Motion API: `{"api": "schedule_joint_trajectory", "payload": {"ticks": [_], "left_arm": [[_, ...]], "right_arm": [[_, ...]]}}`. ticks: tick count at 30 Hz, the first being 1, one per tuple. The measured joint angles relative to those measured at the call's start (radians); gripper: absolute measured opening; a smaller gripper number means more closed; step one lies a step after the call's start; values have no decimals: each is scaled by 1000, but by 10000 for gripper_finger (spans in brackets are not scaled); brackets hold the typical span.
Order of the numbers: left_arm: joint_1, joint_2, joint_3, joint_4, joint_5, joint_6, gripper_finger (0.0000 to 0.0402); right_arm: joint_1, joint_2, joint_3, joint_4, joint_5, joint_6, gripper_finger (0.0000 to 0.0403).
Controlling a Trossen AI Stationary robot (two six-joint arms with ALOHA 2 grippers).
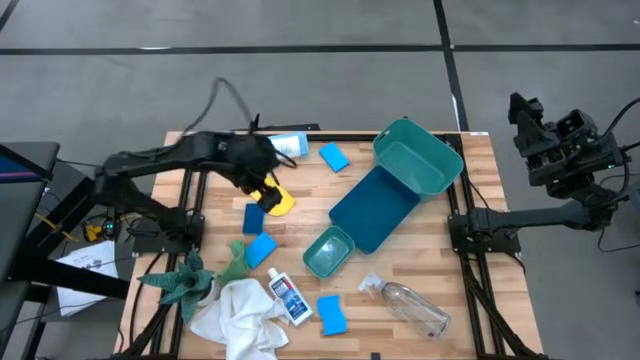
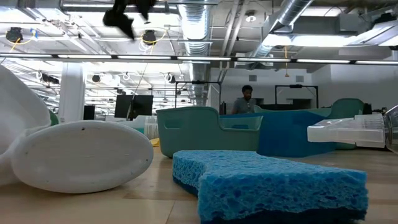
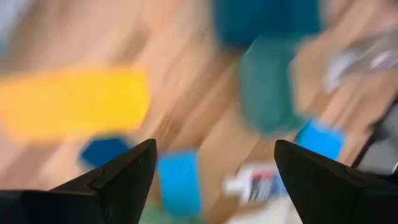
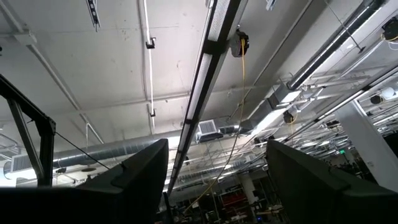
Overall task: Pick & Place Kitchen Items
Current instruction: Put the green microfiber cloth into the top green bin
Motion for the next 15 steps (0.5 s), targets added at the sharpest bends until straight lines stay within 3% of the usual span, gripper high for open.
{"api": "schedule_joint_trajectory", "payload": {"ticks": [7,15], "left_arm": [[2,169,0,-221,61,2,321],[-27,257,0,-242,130,2,321]], "right_arm": [[0,0,0,-3,0,0,260],[0,0,0,-25,-2,7,260]]}}
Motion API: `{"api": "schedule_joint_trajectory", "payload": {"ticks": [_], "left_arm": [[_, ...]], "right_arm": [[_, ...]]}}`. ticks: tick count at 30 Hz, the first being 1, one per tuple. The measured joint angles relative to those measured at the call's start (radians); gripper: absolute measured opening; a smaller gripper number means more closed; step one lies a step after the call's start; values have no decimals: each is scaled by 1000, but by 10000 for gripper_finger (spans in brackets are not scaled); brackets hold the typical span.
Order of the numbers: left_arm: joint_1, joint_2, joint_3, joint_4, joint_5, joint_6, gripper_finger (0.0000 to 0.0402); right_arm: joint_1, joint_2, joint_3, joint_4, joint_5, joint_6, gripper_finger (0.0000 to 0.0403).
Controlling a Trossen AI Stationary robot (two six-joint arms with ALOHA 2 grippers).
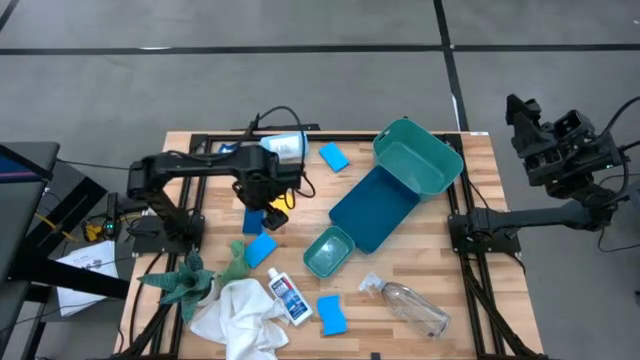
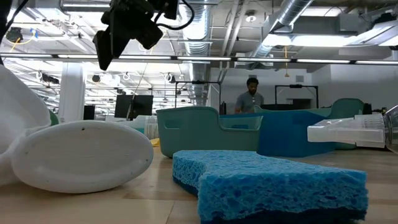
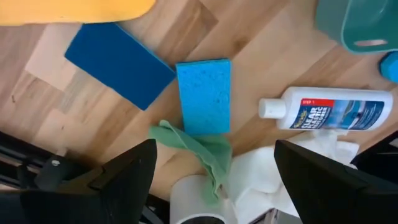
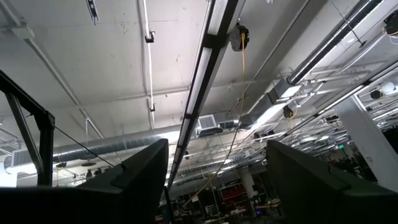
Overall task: Pick & Place Kitchen Items
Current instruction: Put the green microfiber cloth into the top green bin
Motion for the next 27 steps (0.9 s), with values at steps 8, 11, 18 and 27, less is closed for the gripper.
{"api": "schedule_joint_trajectory", "payload": {"ticks": [8,11,18,27], "left_arm": [[-33,-5,-69,-1,27,-53,321],[-55,-6,-128,0,55,-72,321],[-134,-6,-243,52,116,-109,321],[-237,-6,-387,169,227,-161,321]], "right_arm": [[0,0,0,0,-1,2,260],[0,0,0,-1,-1,1,260],[0,0,0,-1,-1,0,260],[0,0,0,-29,-1,-2,260]]}}
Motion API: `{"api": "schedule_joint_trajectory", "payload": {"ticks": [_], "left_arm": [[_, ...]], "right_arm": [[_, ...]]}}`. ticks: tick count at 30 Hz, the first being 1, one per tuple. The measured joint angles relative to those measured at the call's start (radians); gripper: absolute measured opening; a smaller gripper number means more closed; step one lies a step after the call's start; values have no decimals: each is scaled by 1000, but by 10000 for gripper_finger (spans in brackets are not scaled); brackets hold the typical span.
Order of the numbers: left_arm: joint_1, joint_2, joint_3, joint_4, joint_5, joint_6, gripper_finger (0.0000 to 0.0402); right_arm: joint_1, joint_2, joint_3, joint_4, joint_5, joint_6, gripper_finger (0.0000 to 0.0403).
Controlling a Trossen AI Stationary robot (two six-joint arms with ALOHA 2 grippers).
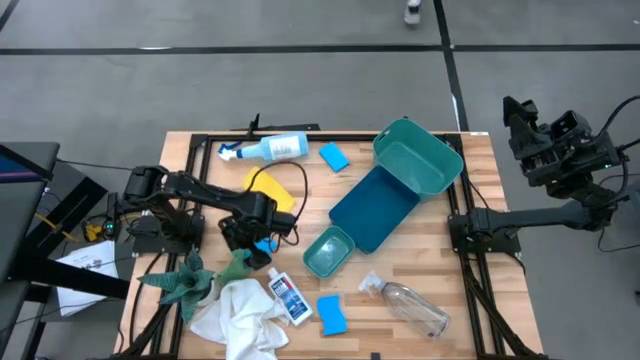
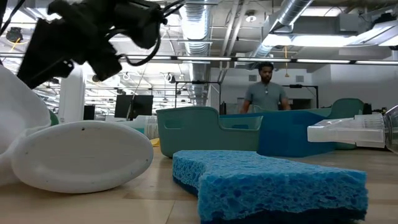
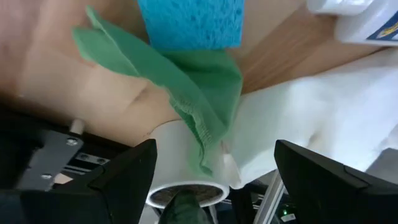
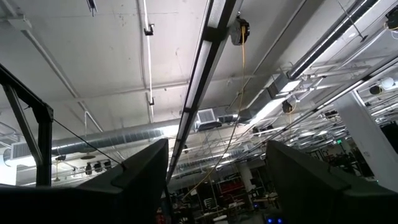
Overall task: Pick & Place Kitchen Items
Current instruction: Put the green microfiber cloth into the top green bin
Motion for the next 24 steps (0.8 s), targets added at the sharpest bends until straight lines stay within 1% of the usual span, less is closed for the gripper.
{"api": "schedule_joint_trajectory", "payload": {"ticks": [4,8,24], "left_arm": [[-29,0,-46,47,9,-29,321],[-41,0,-70,90,46,-45,321],[-44,0,-71,139,46,-46,321]], "right_arm": [[0,0,0,-3,0,0,260],[0,0,0,-6,0,0,260],[0,0,0,-21,0,3,260]]}}
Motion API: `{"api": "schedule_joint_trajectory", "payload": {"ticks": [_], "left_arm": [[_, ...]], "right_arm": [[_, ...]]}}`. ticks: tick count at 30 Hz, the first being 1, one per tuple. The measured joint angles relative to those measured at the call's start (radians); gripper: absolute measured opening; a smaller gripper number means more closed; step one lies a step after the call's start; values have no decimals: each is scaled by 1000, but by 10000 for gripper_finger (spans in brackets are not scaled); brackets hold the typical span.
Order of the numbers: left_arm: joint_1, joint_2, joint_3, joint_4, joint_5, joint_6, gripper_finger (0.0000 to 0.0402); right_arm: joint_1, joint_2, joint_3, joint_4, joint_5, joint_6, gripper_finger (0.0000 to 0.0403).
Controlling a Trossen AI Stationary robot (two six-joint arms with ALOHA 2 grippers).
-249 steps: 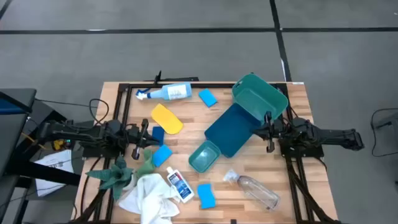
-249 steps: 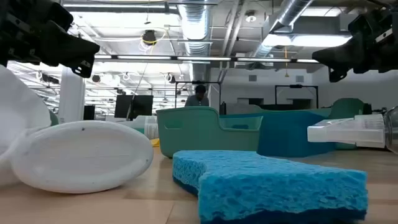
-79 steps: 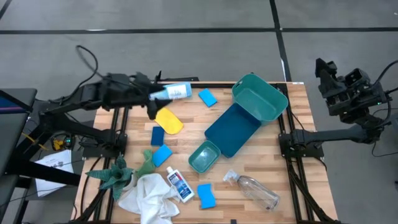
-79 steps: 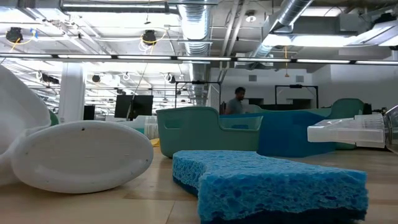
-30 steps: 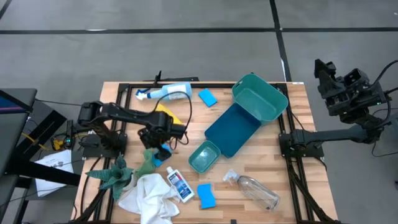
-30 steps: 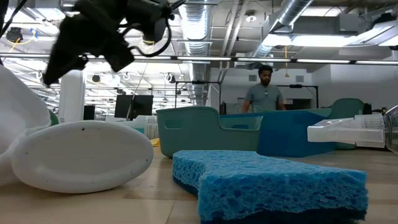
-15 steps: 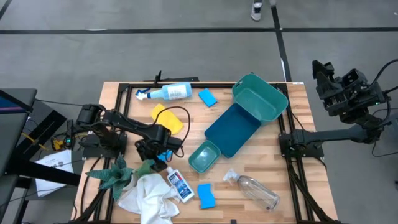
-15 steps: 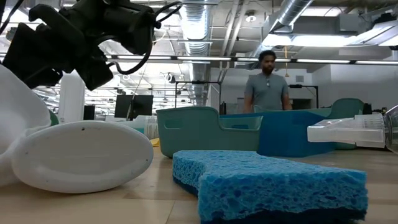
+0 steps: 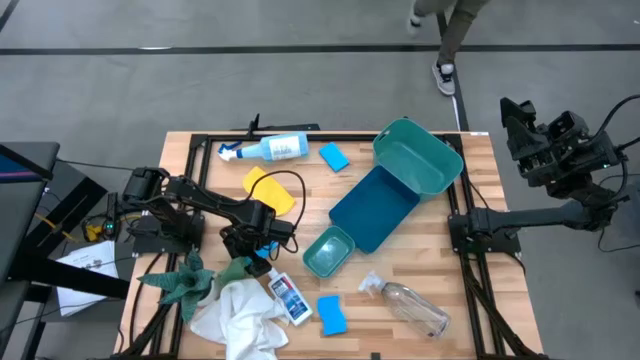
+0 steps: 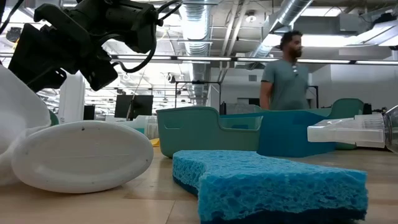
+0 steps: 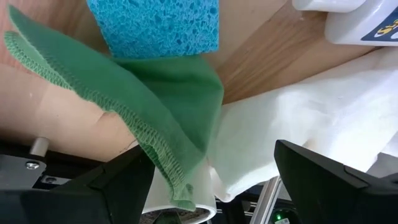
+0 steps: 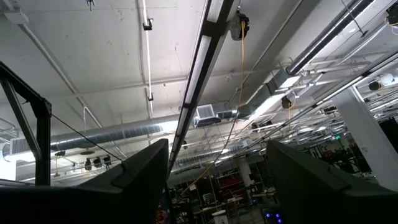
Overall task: Pick & Place Kitchen Items
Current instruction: Put the green microfiber cloth into the top green bin
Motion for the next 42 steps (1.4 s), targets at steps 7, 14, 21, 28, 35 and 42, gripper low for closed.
{"api": "schedule_joint_trajectory", "payload": {"ticks": [7,14,21,28,35,42], "left_arm": [[0,0,0,0,-9,2,319],[0,0,0,0,-15,3,261],[0,0,0,0,-14,6,143],[1,0,0,0,-34,31,12],[1,0,0,-1,-42,47,3],[1,-19,0,-38,-10,106,2]], "right_arm": [[0,0,0,0,0,0,260],[0,0,0,0,0,-1,260],[0,0,0,0,0,-3,260],[0,0,0,0,0,-2,260],[0,0,0,0,3,-2,260],[0,0,0,1,3,0,260]]}}
